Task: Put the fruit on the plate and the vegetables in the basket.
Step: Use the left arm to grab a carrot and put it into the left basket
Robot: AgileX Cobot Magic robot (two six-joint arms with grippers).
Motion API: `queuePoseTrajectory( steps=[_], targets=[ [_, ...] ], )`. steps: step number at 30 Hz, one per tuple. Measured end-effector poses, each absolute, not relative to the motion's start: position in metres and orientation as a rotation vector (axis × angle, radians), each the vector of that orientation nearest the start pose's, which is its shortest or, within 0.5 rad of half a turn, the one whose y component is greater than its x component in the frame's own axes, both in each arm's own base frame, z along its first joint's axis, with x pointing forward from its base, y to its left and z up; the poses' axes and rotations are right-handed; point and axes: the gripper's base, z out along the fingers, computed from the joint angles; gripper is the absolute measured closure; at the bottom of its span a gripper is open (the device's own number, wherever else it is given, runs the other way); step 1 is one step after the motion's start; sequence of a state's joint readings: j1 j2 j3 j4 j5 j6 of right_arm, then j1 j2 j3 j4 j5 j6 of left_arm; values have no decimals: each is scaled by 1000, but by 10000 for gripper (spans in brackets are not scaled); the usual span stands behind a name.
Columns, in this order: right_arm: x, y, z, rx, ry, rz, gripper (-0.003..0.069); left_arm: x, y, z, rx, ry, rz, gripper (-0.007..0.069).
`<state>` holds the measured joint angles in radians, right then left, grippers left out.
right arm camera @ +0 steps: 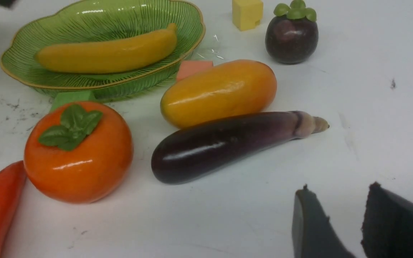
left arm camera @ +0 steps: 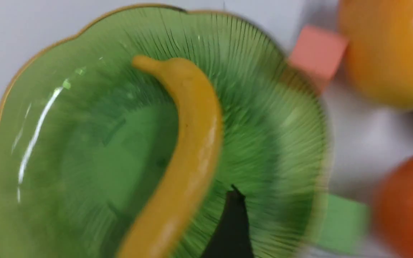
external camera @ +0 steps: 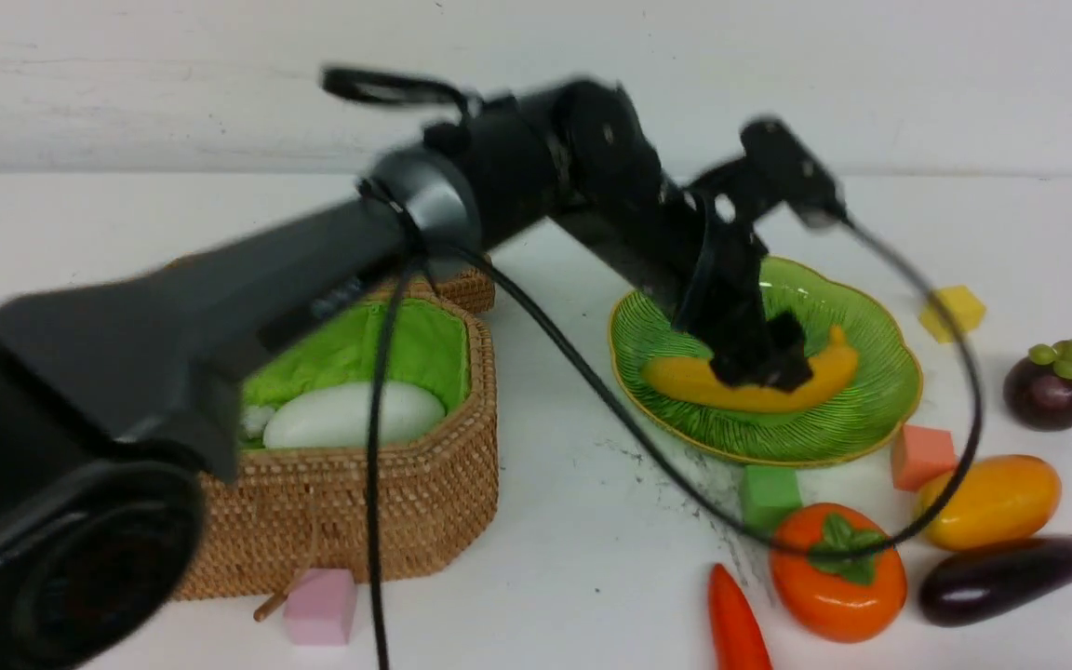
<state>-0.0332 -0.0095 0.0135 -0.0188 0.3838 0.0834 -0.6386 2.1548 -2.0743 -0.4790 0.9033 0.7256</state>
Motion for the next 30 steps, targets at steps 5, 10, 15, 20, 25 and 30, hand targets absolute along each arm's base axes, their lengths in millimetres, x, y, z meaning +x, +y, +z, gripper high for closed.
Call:
queuePoseTrajectory(
  steps=[5,10,15,20,25,30],
  targets=[
    [52,-2,175,98,1869,16,417,345,-290,346,1185,2310,-577,105],
    [52,-2,175,98,1869,16,417,333,-286,336,974,2554,-585,125],
    [52,-2,175,98,1869,16,417,297,-314,297,955,2753,-585,125],
    [52,-2,175,98,1869,16,417,256,-339,250,988,2916,-543,125],
    [52,-2,175,98,1869,16,417,250,-350,227,992,2958,-519,125],
    [52,-2,175,98,1869,16,417,259,-358,208,643,3054,-530,125]
  ],
)
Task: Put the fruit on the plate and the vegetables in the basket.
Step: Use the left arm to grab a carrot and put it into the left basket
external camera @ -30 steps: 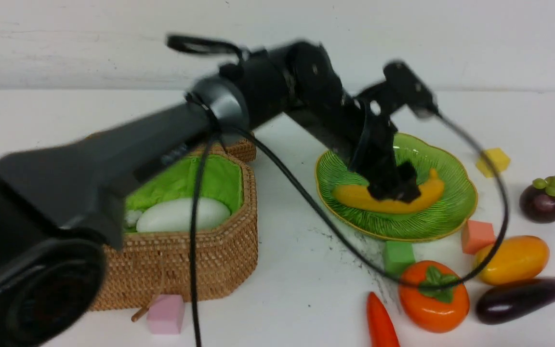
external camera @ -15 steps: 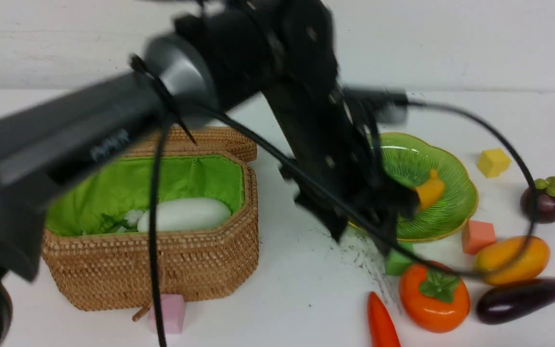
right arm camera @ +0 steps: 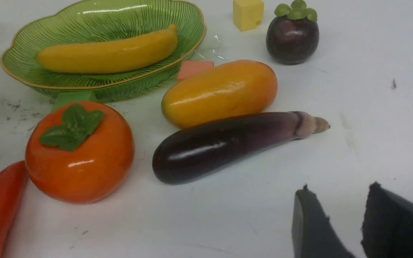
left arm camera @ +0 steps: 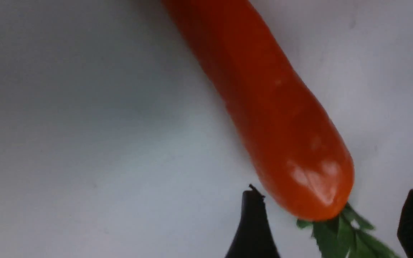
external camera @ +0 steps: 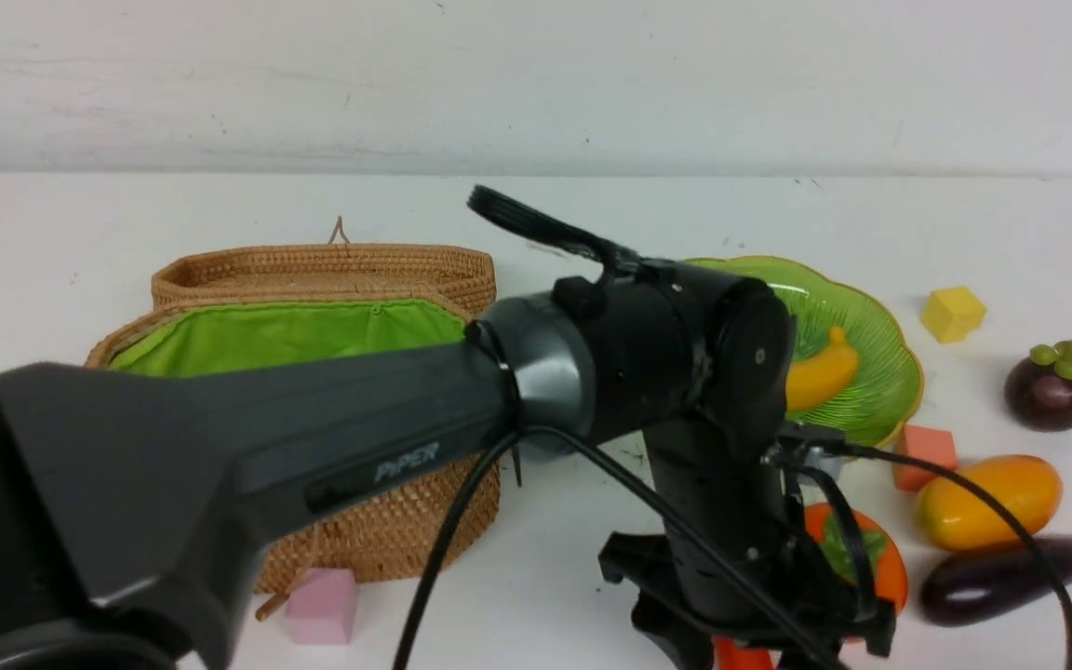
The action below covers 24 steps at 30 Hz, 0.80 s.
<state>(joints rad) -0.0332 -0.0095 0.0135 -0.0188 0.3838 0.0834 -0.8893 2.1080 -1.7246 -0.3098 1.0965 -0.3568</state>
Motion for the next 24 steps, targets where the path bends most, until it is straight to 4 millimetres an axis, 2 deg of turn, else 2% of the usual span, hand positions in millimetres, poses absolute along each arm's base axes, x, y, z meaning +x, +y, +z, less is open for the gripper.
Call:
queuePoseTrajectory(
  steps=[5,8,10,15,17,20,22,23,24],
  targets=[
    [52,-2,175,98,1869,16,417,268,-365,181,314,3106,-504,125],
    [52,-2,175,96,1869,13,417,270,-367,167,269,3126,-478,129],
    [52,-3,175,93,1869,9,417,271,-367,167,264,3126,-479,132],
    [52,-3,175,90,1869,4,417,270,-366,166,303,3135,-462,185],
    [52,-3,175,90,1869,4,417,268,-363,167,398,3141,-435,263],
    [52,-3,175,90,1869,3,417,266,-361,171,489,3136,-419,268],
    [52,-3,175,89,1869,2,417,264,-355,187,579,3111,-396,267],
    [52,-3,175,89,1869,2,417,264,-355,187,581,3110,-396,267],
    [52,-3,175,89,1869,2,417,263,-349,202,620,3084,-365,267]
  ],
)
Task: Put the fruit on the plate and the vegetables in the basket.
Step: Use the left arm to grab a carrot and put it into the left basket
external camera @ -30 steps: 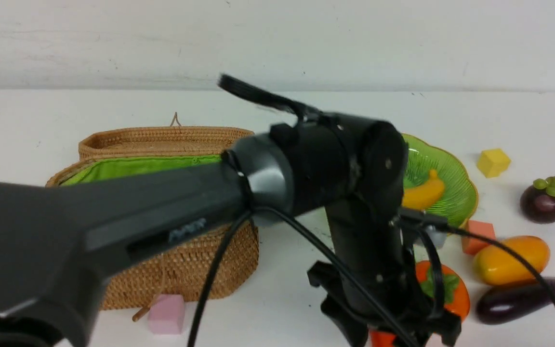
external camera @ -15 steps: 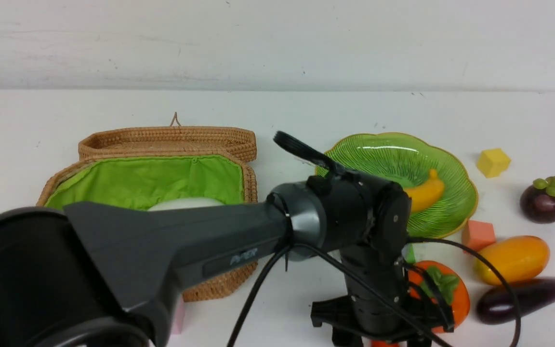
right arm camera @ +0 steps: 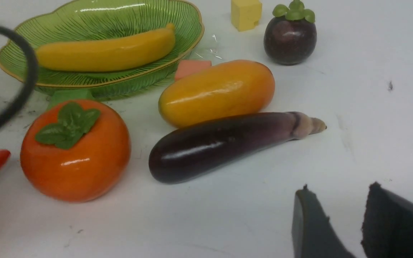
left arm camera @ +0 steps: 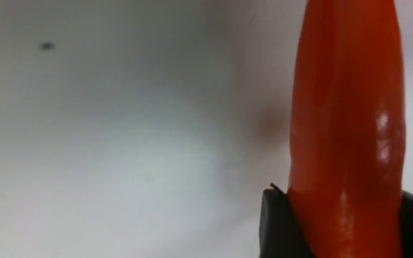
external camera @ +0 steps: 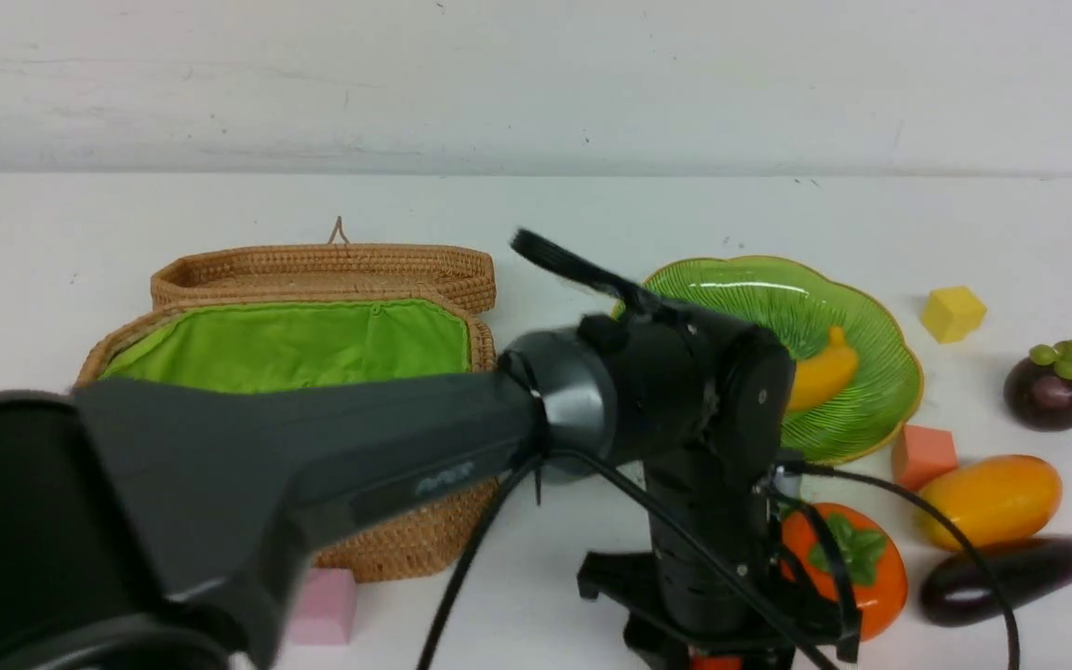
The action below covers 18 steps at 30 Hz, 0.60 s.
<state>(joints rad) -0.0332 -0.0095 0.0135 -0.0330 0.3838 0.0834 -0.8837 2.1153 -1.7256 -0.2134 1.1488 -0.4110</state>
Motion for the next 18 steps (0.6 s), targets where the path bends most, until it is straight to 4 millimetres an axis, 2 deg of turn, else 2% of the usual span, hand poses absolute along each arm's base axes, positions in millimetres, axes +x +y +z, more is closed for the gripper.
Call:
queuePoseTrajectory(
  steps=[2,5,6,9,10,11,12,15,18],
  targets=[
    [52,-3,175,89,1869,2,417,265,-336,223,644,3048,-313,267],
    [52,-3,175,89,1869,2,417,278,-306,264,636,2917,-225,267],
    [52,-3,175,89,1869,2,417,278,-303,271,635,2899,-224,267],
    [52,-3,175,89,1869,2,417,290,-261,319,650,2716,-97,267],
    [52,-3,175,89,1869,2,417,291,-255,324,657,2690,-65,267],
    [52,-3,175,89,1869,2,417,293,-235,347,692,2598,19,267],
    [52,-3,175,89,1869,2,417,294,-223,357,713,2550,80,267],
    [52,-3,175,89,1869,2,417,304,-198,374,753,2444,219,267],
    [52,-3,175,89,1869,2,417,324,-176,372,873,2384,330,267]
  ],
)
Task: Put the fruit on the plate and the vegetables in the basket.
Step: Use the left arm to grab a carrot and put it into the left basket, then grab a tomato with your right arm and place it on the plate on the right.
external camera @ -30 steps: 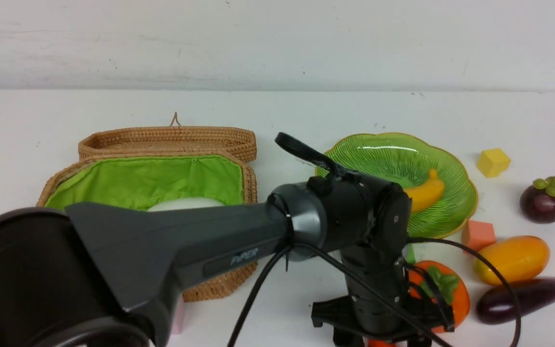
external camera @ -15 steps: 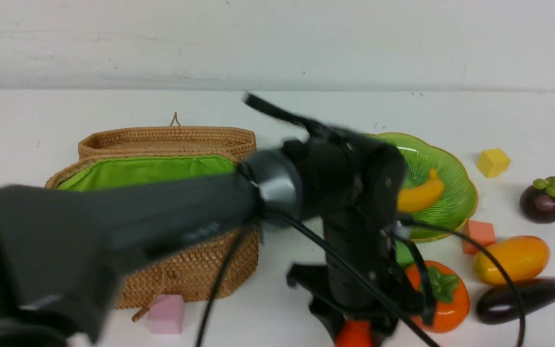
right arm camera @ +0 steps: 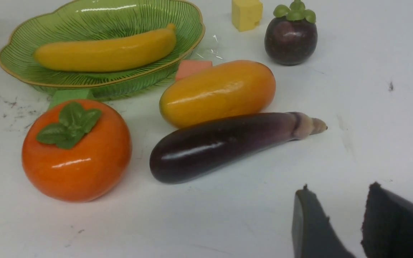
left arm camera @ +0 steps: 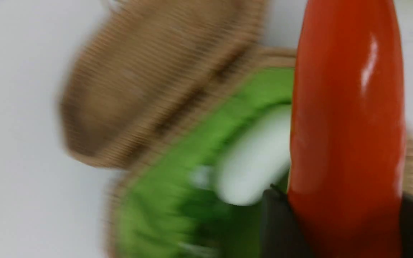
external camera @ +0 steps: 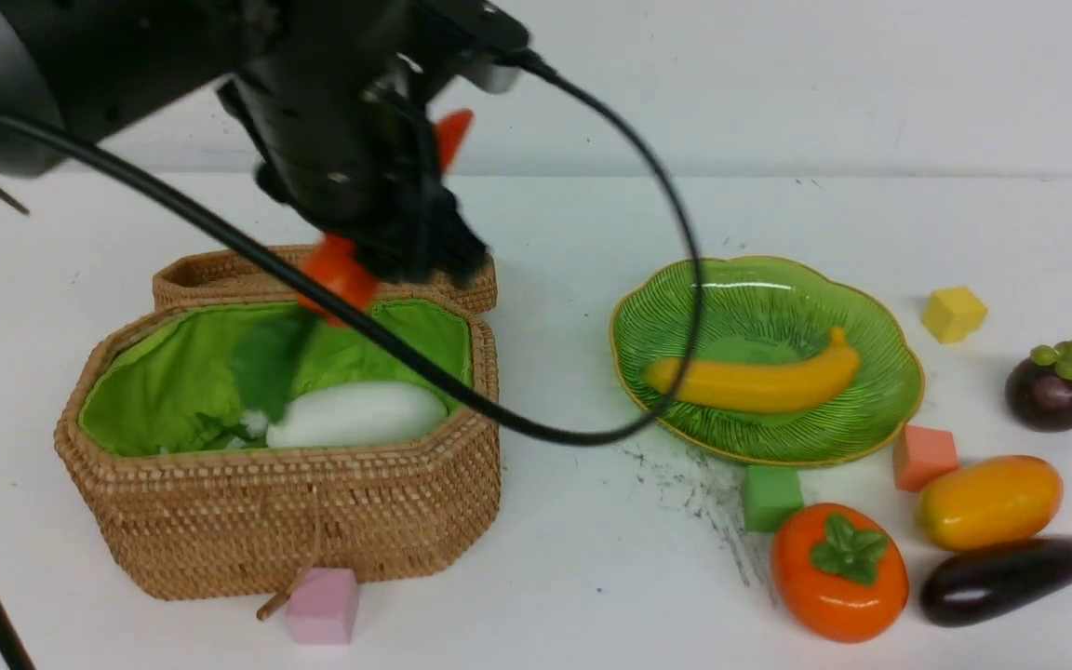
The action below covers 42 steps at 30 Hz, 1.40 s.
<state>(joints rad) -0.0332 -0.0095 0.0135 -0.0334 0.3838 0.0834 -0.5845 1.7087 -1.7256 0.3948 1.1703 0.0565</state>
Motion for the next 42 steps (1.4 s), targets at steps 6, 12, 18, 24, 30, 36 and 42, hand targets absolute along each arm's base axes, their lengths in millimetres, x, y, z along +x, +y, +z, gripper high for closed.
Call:
queuePoseTrajectory(
  steps=[6,12,18,24,30,36,42],
  targets=[
    [52,-3,175,89,1869,2,417,367,-146,327,1138,2447,292,267],
    [52,-3,175,89,1869,2,417,389,-133,298,1160,2501,284,267],
    [52,-3,175,89,1869,2,417,390,-133,295,1165,2514,286,224],
    [52,-3,175,88,1869,0,417,382,-129,297,1180,2577,289,9],
    [52,-3,175,88,1869,0,417,361,-123,332,1109,2548,248,-38],
    [52,-3,175,88,1869,0,417,286,-105,410,797,2446,35,108],
    [52,-3,175,88,1869,0,417,178,-74,422,659,2405,-162,444]
  ],
)
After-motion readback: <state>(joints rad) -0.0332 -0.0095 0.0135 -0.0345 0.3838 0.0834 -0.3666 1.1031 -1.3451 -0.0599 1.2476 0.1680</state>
